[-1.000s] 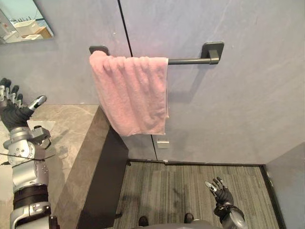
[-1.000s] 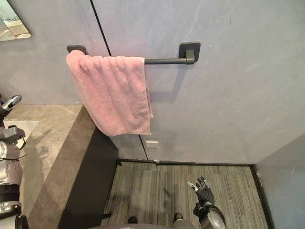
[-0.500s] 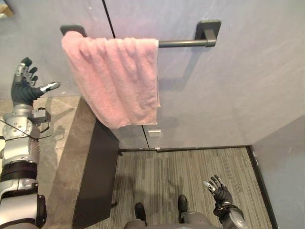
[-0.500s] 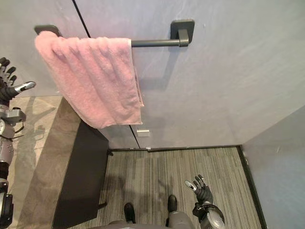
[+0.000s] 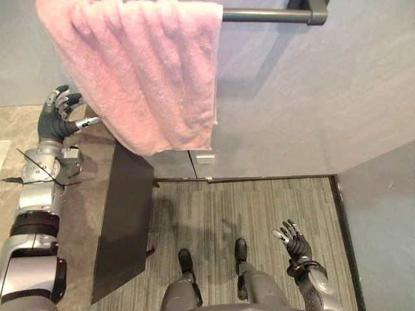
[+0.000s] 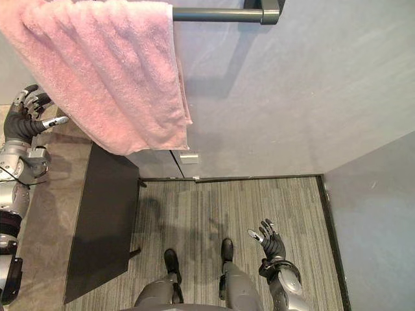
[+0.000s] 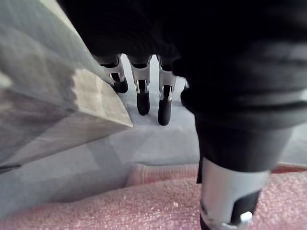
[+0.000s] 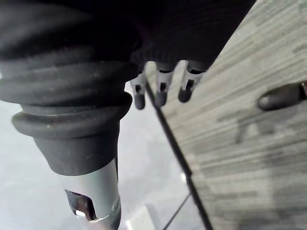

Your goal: Organize washtable

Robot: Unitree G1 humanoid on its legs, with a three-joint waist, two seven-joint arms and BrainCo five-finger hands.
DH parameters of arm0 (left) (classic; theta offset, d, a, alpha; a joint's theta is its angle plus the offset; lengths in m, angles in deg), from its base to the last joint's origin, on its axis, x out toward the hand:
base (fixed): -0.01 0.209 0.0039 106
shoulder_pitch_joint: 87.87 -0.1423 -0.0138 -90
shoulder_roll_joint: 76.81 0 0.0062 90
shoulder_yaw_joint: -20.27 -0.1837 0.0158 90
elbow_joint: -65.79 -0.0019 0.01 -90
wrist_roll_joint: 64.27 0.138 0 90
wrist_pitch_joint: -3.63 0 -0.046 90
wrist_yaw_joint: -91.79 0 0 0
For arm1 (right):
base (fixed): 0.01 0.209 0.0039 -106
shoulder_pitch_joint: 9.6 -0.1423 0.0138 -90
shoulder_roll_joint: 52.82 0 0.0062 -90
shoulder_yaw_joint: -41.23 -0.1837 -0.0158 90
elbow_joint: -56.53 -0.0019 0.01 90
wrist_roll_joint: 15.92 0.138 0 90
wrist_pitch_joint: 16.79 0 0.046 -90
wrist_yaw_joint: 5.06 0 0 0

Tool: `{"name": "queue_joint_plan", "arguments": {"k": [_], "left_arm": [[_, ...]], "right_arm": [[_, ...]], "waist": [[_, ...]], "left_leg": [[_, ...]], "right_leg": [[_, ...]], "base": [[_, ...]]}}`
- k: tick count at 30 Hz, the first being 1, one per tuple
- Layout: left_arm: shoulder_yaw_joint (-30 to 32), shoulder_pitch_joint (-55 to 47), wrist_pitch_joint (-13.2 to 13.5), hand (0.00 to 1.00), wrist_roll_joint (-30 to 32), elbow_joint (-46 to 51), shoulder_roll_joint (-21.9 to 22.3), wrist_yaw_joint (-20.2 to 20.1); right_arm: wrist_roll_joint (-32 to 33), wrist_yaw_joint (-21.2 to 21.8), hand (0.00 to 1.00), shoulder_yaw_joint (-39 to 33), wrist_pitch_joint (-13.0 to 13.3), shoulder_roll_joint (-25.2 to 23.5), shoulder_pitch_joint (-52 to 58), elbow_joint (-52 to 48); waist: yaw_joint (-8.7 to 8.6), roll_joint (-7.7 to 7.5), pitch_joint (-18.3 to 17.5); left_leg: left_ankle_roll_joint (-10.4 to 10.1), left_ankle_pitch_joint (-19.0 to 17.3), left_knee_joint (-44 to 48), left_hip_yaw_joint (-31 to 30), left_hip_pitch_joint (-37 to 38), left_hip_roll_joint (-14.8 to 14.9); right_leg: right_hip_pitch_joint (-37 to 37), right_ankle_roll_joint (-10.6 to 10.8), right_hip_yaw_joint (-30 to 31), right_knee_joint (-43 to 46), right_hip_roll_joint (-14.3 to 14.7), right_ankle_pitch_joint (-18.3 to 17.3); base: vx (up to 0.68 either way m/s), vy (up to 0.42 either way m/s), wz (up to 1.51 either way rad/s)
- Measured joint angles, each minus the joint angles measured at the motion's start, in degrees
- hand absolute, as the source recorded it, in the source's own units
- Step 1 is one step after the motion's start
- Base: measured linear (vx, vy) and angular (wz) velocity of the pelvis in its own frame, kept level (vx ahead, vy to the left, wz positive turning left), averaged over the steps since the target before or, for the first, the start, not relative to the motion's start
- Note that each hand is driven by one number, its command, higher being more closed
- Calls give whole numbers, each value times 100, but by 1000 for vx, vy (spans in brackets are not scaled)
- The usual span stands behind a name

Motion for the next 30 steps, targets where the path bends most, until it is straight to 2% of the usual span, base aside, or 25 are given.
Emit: {"name": "queue_joint_plan", "arguments": {"k": [16, 21, 30], "left_arm": [[-55, 254, 37, 0, 140, 19, 4, 111], [-155, 540, -5, 0, 118, 20, 2, 118], [-190, 625, -41, 0, 119, 19, -3, 122]], "right_arm": [[-52, -38, 0, 1, 1, 107, -59, -15], [-56, -70, 0, 7, 1, 95, -59, -23], [-58, -65, 0, 177, 1, 88, -59, -23]], "waist": [[2, -12, 147], [21, -108, 224], [34, -131, 243]], "left_leg": [[-2, 2, -12, 87, -52, -2], [12, 53, -19, 23, -102, -4], [6, 61, -21, 39, -120, -3]], "right_leg": [[14, 4, 48, -218, 1, 173], [17, -6, -12, -267, -8, 229], [0, -4, 1, -294, -8, 265]], "base": [[3, -3, -1], [7, -6, 5], [0, 0, 0]]}}
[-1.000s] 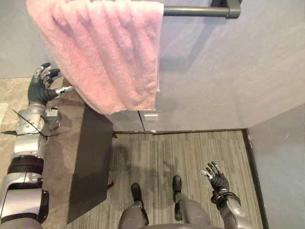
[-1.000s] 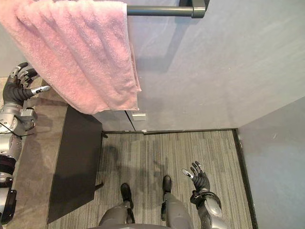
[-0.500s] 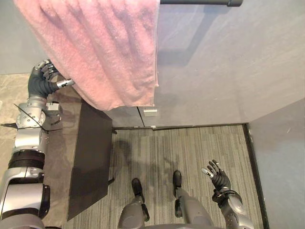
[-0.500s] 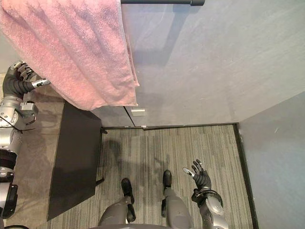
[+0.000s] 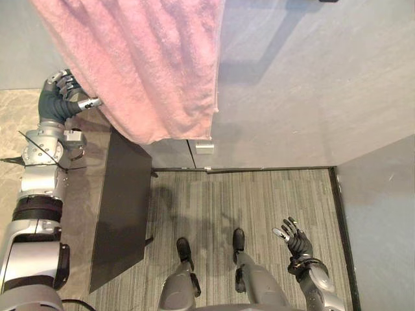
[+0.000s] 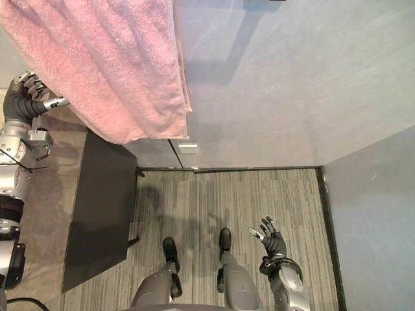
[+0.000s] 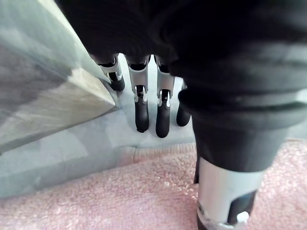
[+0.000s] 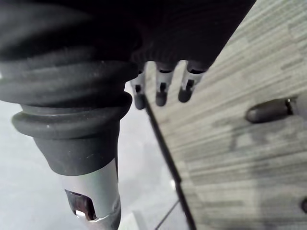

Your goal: Organize washtable

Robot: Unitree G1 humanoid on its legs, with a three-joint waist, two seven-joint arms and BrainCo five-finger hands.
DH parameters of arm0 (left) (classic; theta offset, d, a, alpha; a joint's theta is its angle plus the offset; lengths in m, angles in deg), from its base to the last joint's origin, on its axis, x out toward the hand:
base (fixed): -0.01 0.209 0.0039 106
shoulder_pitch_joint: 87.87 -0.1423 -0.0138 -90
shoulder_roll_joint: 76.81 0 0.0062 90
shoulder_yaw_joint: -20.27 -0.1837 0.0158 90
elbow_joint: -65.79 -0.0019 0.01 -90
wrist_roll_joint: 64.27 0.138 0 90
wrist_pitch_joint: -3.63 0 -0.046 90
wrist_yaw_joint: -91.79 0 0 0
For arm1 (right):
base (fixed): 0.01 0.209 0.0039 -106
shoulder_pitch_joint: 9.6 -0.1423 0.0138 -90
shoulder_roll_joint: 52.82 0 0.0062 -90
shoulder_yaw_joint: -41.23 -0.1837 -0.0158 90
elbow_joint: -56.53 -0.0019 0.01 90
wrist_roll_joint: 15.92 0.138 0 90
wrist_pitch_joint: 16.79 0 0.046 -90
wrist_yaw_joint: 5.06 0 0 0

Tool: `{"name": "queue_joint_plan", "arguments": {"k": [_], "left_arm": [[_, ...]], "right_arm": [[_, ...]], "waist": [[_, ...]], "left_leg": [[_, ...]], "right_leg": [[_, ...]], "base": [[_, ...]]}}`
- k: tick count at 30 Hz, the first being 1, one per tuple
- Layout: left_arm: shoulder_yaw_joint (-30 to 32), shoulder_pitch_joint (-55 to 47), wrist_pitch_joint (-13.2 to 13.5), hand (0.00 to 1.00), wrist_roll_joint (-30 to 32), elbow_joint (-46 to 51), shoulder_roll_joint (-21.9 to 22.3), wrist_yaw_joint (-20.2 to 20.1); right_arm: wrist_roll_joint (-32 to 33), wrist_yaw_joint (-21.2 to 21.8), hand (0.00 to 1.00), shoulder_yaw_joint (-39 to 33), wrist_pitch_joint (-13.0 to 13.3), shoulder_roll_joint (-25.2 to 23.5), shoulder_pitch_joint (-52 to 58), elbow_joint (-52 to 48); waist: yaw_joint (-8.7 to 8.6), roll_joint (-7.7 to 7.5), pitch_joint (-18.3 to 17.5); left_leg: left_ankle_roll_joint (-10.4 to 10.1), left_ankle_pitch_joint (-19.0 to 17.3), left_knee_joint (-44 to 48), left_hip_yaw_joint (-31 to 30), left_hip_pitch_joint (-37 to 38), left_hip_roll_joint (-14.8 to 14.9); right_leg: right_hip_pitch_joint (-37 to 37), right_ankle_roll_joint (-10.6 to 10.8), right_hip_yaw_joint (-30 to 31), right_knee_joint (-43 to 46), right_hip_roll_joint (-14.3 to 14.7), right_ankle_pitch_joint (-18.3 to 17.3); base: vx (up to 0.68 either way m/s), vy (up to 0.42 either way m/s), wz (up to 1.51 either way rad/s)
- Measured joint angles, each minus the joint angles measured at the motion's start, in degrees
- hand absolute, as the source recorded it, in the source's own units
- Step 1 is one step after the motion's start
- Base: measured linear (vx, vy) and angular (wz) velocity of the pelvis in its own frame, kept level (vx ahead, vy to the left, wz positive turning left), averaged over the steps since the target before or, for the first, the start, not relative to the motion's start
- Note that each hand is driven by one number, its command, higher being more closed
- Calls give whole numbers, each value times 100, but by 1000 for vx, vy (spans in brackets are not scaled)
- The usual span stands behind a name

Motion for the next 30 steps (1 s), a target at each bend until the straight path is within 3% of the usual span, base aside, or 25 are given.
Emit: {"name": "queue_joint_plan", "arguments": {"k": [8, 20, 29, 30], "left_arm": [[-55, 135, -79, 0, -3, 0, -75, 0], [-621, 342, -192, 0, -68, 20, -373, -27], [-807, 354, -207, 0, -117, 157, -515, -260], [-861, 354, -208, 100, -117, 198, -538, -270]], "right_arm": [[-1, 2, 0, 12, 0, -63, -60, -1], [-17, 105, 0, 226, -5, -119, -111, 0], [-118, 112, 0, 228, -16, -119, -110, 0], [-118, 112, 0, 228, -16, -119, -110, 1]], "waist": [[13, -73, 62], [13, -106, 59], [-8, -146, 50], [-9, -148, 50]], "left_leg": [[0, 24, -5, 57, -9, -1], [26, 49, -12, 152, -85, -106], [58, 73, -16, 178, -106, -163], [74, 85, -16, 177, -107, -171]], "right_leg": [[-5, -2, 38, -67, -13, 79], [-76, 86, 108, -153, -150, 203], [-90, 123, 134, -194, -202, 265], [-91, 129, 136, -194, -210, 269]], "base": [[0, 2, -2], [3, 20, -2], [1, 2, 0], [0, 0, 0]]}}
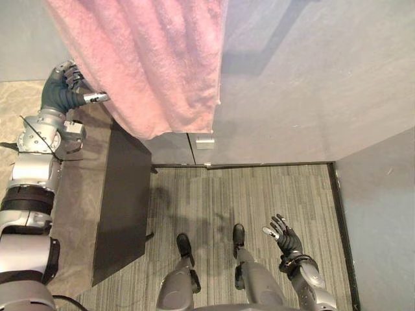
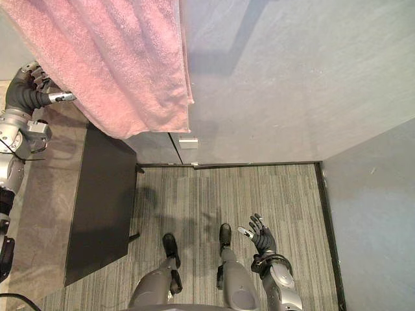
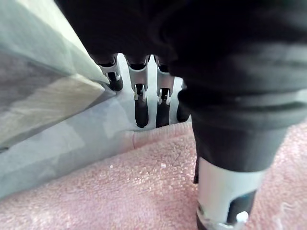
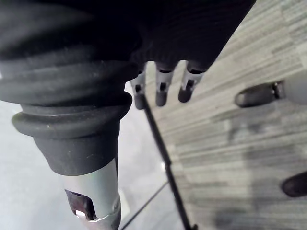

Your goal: Organize washtable

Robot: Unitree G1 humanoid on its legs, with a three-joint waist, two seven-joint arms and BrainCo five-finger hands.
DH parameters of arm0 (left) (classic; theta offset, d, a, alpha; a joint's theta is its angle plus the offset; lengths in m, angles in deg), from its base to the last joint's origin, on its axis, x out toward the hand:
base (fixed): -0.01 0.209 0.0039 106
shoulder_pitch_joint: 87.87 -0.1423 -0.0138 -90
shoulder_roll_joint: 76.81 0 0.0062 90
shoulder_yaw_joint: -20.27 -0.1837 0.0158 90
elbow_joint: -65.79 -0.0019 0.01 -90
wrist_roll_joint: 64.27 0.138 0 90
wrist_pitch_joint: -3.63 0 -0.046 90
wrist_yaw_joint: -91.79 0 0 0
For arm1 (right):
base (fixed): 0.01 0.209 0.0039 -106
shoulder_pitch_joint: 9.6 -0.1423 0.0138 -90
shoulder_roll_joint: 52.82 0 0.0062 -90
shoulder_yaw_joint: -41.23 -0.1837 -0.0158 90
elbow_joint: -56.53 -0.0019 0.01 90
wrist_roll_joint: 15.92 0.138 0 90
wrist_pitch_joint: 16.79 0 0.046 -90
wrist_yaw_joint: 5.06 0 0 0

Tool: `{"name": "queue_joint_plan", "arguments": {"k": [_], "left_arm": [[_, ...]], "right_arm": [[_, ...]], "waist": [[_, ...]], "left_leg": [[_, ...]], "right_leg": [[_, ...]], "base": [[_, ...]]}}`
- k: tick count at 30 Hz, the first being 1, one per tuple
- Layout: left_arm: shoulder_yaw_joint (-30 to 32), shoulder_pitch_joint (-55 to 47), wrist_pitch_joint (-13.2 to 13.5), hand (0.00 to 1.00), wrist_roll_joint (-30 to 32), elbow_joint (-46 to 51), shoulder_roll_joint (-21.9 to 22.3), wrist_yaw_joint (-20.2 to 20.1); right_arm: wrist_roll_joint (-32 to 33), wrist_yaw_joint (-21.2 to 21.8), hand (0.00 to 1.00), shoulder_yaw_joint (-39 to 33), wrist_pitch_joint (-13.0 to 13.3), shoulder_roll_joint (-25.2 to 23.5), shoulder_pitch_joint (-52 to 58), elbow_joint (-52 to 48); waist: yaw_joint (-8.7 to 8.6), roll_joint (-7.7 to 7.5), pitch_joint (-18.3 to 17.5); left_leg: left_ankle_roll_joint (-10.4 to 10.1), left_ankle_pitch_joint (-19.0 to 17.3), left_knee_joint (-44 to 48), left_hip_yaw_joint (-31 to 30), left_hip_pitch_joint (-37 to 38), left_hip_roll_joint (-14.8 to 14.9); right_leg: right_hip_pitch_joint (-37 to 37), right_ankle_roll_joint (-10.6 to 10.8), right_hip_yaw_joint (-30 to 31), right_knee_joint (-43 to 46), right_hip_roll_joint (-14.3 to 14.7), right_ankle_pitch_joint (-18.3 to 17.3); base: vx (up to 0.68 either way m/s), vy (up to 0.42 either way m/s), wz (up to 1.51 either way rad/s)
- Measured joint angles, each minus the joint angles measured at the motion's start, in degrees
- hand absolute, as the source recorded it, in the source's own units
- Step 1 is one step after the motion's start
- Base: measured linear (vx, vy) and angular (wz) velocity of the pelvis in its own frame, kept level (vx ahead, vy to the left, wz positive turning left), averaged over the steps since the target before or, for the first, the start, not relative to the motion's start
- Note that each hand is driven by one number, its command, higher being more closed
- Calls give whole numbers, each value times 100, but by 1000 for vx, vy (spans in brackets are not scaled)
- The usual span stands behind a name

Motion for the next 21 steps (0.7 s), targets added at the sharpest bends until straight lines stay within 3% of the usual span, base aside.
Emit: {"name": "queue_joint_plan", "arguments": {"k": [4, 9, 18, 21], "left_arm": [[-86, 2, 1, 100, -3, 110, -8, -240], [-310, 271, 59, 100, 3, 475, -6, -502], [-409, 334, 112, 100, 11, 515, 280, -353], [-406, 351, 114, 100, 11, 517, 349, -338]], "right_arm": [[-2, 1, 0, 26, 0, -1, -2, 1], [-2, 0, 0, 35, 1, -103, 9, 8], [1, -12, 0, 27, -2, -97, 155, 31], [26, -27, 0, 10, -9, -89, 188, -371]], "waist": [[-52, -27, -12], [-396, -178, -58], [-473, -177, -62], [-492, -172, -165]], "left_leg": [[8, 4, -6, 37, -2, -34], [21, 6, -8, 94, -7, -77], [26, 11, -11, 108, 102, -74], [26, 9, -39, 130, 132, -75]], "right_leg": [[-19, 27, 35, -1, -37, 18], [-93, 55, 174, -2, -58, 70], [10, 55, 189, -5, -53, 83], [23, 56, 219, -6, -53, 82]], "base": [[24, 18, -4], [40, 14, -15], [13, 1, -1], [13, 1, -4]]}}
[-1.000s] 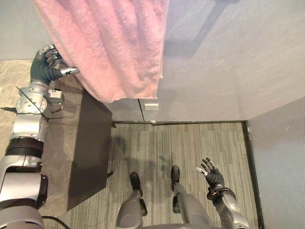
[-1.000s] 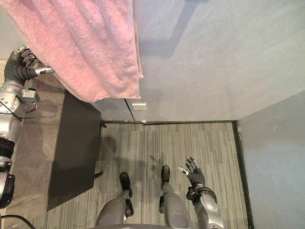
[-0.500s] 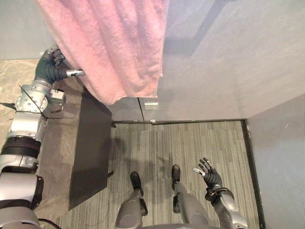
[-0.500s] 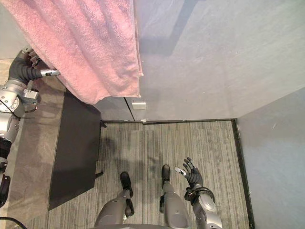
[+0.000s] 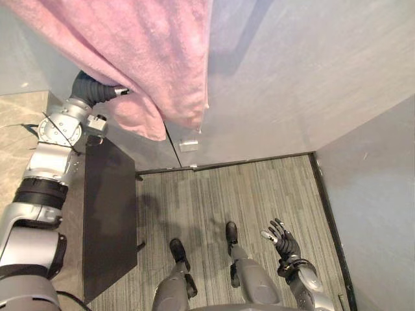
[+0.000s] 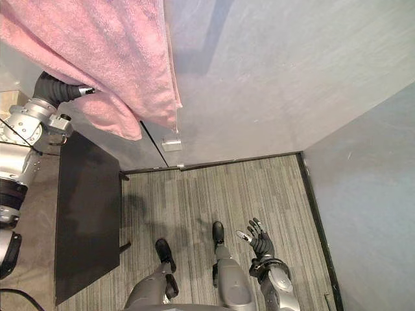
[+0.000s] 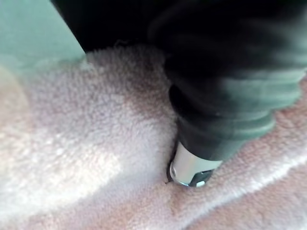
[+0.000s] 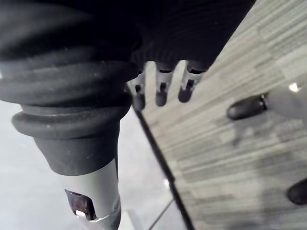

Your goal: Organize washtable

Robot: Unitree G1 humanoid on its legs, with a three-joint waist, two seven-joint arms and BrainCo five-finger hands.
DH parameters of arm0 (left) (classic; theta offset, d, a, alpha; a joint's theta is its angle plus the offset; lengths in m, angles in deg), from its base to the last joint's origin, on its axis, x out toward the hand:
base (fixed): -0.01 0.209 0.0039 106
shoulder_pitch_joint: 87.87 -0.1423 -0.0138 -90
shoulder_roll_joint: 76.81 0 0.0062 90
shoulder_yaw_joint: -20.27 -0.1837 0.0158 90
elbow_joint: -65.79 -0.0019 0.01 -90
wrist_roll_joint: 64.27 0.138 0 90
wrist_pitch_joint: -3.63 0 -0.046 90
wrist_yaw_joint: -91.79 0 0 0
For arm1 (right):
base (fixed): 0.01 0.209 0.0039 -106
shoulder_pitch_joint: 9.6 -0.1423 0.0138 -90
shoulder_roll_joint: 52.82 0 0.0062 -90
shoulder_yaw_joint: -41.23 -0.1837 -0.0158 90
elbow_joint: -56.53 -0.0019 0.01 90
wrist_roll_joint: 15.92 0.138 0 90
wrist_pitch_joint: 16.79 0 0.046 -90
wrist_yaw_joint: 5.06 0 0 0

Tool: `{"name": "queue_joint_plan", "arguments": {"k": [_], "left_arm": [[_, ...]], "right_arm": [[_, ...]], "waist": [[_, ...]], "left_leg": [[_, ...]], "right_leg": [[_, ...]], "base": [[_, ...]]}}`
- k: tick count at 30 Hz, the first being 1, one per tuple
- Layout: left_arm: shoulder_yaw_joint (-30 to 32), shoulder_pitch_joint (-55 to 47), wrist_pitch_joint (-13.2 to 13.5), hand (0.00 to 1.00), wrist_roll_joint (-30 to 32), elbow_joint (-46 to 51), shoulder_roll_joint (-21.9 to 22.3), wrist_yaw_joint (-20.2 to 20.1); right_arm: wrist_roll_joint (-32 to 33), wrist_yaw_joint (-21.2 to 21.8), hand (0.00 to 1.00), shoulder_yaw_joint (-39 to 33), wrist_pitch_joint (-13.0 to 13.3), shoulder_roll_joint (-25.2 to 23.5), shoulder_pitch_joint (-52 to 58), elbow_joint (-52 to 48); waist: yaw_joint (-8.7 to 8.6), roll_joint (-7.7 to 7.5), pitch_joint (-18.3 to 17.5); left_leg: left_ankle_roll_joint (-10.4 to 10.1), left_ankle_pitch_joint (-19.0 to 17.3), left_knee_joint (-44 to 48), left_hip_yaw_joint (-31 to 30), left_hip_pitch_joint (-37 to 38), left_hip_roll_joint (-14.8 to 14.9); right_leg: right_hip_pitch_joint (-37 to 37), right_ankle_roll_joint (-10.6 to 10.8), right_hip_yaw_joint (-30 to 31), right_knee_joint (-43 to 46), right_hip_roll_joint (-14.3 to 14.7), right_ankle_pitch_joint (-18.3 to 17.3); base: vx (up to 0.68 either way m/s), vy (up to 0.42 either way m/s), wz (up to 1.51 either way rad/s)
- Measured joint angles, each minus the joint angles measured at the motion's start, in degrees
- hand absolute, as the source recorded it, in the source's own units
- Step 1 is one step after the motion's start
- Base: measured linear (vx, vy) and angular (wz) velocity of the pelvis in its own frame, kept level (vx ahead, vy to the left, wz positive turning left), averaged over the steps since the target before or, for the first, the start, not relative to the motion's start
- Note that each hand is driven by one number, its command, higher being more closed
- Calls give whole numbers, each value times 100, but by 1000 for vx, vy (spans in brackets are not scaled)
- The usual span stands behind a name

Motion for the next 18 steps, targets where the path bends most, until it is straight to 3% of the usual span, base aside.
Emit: {"name": "queue_joint_plan", "arguments": {"k": [5, 10, 14, 18], "left_arm": [[9, 12, -1, 100, -1, -73, 176, 82], [3, 11, 0, 100, -3, -114, 233, 95], [-9, -7, -1, 100, -14, -124, 233, 92], [-52, -55, -3, 100, -88, -123, 234, 88]], "right_arm": [[512, 34, 0, 119, 13, 346, -316, -1297], [1043, 267, 0, 588, 23, 1300, -1236, -2365], [1406, 253, 0, 1009, 33, 2432, -2857, -2469], [1797, 198, 0, 1683, 51, 2766, -3957, -2326]], "waist": [[4, 45, -134], [7, 126, -350], [30, 185, -387], [112, 287, -451]], "left_leg": [[0, 1, -2, 36, 40, 0], [0, 0, -4, 44, 156, 0], [0, 1, -6, -28, 210, 4], [0, 4, -7, -45, 206, 15]], "right_leg": [[24, 3, 29, 0, 1, 5], [138, 5, 23, -1, -1, 8], [225, 5, -35, -2, -2, 10], [225, -3, -46, -2, 10, 16]], "base": [[11, 0, -3], [43, 4, 0], [11, -3, 7], [2, -2, 1]]}}
